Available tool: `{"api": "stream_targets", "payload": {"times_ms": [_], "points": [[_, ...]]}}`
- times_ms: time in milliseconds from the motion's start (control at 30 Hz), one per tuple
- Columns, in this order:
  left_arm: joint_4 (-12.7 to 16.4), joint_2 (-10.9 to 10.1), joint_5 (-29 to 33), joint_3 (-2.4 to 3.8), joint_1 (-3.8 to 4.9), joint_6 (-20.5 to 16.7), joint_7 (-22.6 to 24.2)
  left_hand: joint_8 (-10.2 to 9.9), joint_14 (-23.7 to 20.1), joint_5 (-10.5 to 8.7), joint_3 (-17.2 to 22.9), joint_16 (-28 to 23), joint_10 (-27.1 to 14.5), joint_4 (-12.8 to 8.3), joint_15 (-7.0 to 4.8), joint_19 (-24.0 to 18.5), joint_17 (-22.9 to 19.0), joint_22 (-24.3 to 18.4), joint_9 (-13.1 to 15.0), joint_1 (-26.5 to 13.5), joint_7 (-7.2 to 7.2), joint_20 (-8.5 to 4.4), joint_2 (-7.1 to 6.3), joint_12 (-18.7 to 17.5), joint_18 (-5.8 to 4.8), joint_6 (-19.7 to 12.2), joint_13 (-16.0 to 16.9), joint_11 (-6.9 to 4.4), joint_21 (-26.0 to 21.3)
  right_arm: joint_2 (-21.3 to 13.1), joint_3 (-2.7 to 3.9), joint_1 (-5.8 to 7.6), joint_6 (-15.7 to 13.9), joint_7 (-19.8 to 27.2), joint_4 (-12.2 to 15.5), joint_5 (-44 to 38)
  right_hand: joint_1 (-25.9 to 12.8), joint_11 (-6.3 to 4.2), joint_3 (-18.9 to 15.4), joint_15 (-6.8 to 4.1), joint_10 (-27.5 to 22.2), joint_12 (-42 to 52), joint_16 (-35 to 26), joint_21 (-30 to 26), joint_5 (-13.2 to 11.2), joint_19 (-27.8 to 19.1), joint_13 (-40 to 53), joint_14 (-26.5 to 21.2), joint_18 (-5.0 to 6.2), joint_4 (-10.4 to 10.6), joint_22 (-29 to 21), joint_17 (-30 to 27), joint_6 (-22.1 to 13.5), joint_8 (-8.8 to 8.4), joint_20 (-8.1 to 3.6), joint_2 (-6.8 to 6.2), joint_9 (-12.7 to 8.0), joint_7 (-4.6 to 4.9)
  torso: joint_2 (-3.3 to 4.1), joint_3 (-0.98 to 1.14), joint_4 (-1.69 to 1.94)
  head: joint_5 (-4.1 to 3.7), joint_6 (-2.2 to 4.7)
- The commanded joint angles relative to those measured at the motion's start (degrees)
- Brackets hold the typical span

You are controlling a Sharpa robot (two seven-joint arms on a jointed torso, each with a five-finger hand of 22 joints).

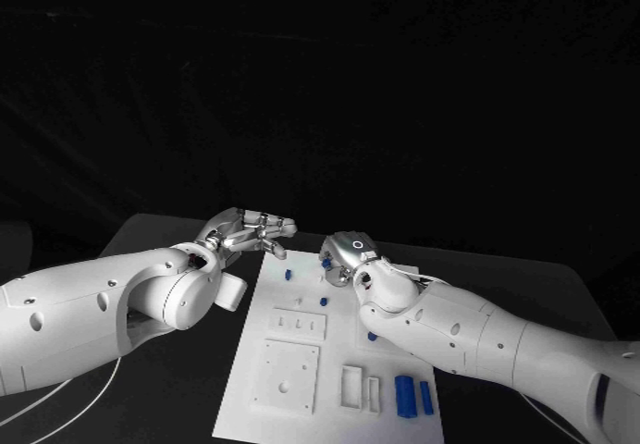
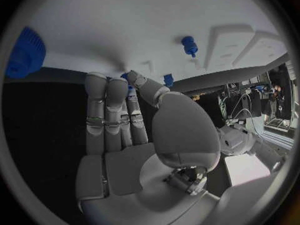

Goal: Assemble the parts on the task board

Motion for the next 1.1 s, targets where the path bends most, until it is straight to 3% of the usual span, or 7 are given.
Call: {"api": "stream_targets", "payload": {"times_ms": [33, 167, 367, 433, 567, 833, 1100], "points": [[-0.13, 0.16, -0.41, 0.05, 0.07, 0.93, 0.31, 0.31, 0.07, 0.37, -0.36, -0.27, -0.23, 0.08, 0.13, -0.29, -0.05, -0.05, 0.05, -0.32, 0.00, 0.16, 0.09, 0.05, 1.10, -0.44, 0.06, -0.03, 0.35, -0.22, -0.05, -0.12, 1.62, -0.99, 0.14, -0.77, 0.06, -1.09, 0.18, -0.26, 1.39, 0.09, -0.06, -0.33, 0.18, 0.64, 0.09, 0.01, 0.97, 0.16, 0.33, -0.04, 0.46, 0.39, -0.04, 0.22, 0.06, -0.10, -0.03, 0.01, 0.02, -0.02, -0.14], [-0.21, 0.16, -0.42, 0.05, 0.07, 0.93, 0.33, 0.31, 0.07, 0.37, -0.36, -0.27, -0.23, 0.08, 0.13, -0.29, -0.05, -0.05, 0.05, -0.32, 0.00, 0.16, 0.09, 0.05, 1.10, -0.44, 0.06, -0.03, 0.35, -0.21, -0.05, -0.12, 1.63, -0.31, 0.17, -0.05, 0.03, -1.02, 0.08, -0.16, 1.15, 0.09, -0.20, -1.14, 0.20, 0.60, 0.09, -0.08, 0.96, 0.20, 0.40, -0.10, 0.23, 0.36, 0.04, 0.15, 0.00, -0.02, -0.04, -0.02, 0.12, -0.05, -0.15], [-0.21, 0.15, -0.42, 0.05, 0.07, 0.90, 0.31, 0.32, 0.05, 0.36, -0.40, -0.29, -0.36, 0.04, 0.17, -0.31, -0.06, -0.20, 0.05, -0.37, 0.02, 0.18, 0.09, 0.04, 1.11, -0.45, 0.06, 0.02, 0.42, 0.10, -0.06, -0.11, 1.22, 1.41, -0.41, 1.85, -1.16, 0.92, -2.76, 1.58, -5.47, 0.12, -1.22, -5.72, 0.38, 0.23, 0.02, 0.09, 1.52, 1.65, -1.83, -0.81, -6.31, 0.31, 1.60, -2.33, -0.89, 1.49, -0.03, -0.03, 0.13, -0.02, -0.14], [-0.22, 0.15, -0.42, 0.05, 0.07, 0.89, 0.30, 0.32, 0.05, 0.36, -0.40, -0.29, -0.36, 0.04, 0.17, -0.31, -0.06, -0.20, 0.05, -0.37, 0.02, 0.18, 0.09, 0.04, 1.11, -0.45, 0.06, 0.02, 0.42, 0.18, -0.06, -0.11, 0.85, 1.83, -0.63, 2.31, -1.27, 1.86, -5.36, 2.06, -9.96, 0.18, -1.88, -7.89, 0.50, 0.29, -0.01, 0.04, 2.12, 2.10, -3.18, -1.28, -8.56, 0.26, 2.03, -4.02, -0.97, 0.91, -0.02, -0.02, 0.13, -0.01, -0.12], [-0.22, 0.09, -0.42, 0.05, 0.07, 0.85, 0.29, 0.32, 0.05, 0.36, -0.40, -0.29, -0.36, 0.04, 0.17, -0.31, -0.06, -0.20, 0.05, -0.37, 0.02, 0.18, 0.09, 0.04, 1.11, -0.45, 0.06, 0.02, 0.42, 0.03, -0.06, -0.11, -0.01, 2.36, -0.80, 2.91, 3.32, 3.35, -15.25, 2.96, -15.91, 0.21, -2.75, -10.89, 1.41, 1.90, -0.03, 0.31, 3.56, 4.96, -5.68, -2.30, -11.54, 0.30, 3.19, -4.64, -1.01, 0.45, 0.00, -0.01, 0.08, 0.03, -0.14], [-0.29, -0.28, -0.42, 0.05, 0.07, 0.75, 0.30, 0.32, 0.04, 0.38, -0.42, -0.31, -0.51, 0.00, 0.18, -0.32, -0.08, -0.28, 0.05, -0.34, 0.03, 0.19, 0.08, 0.04, 1.13, -0.48, 0.06, 0.06, 0.46, -2.67, 0.05, -0.09, -1.32, 2.46, 1.93, 3.39, 4.86, 3.49, -16.08, 2.98, -16.84, 0.04, -2.80, -11.82, 1.79, 2.46, -0.09, 0.29, 3.70, 7.19, -6.35, -2.58, -11.78, 0.25, 3.27, -5.66, -1.04, 0.47, -0.14, 0.18, -0.28, 0.22, 0.01], [-0.37, -1.26, -0.42, 0.04, 0.08, 0.56, 0.39, 0.32, 0.04, 0.38, -0.42, -0.31, -0.51, 0.00, 0.18, -0.32, -0.08, -0.28, 0.05, -0.34, 0.03, 0.19, 0.08, 0.04, 1.13, -0.48, 0.06, 0.06, 0.46, -10.56, 3.14, -0.08, -2.26, 3.47, 9.91, 6.26, 2.41, 1.66, -10.60, 1.91, -8.79, 0.10, -2.72, -11.49, 2.01, 2.37, -0.05, 0.38, 2.78, 6.32, -5.97, -2.53, -9.62, 0.31, 2.36, -5.34, -0.97, 1.41, -0.27, 0.78, -1.52, 0.73, 0.73]]}}
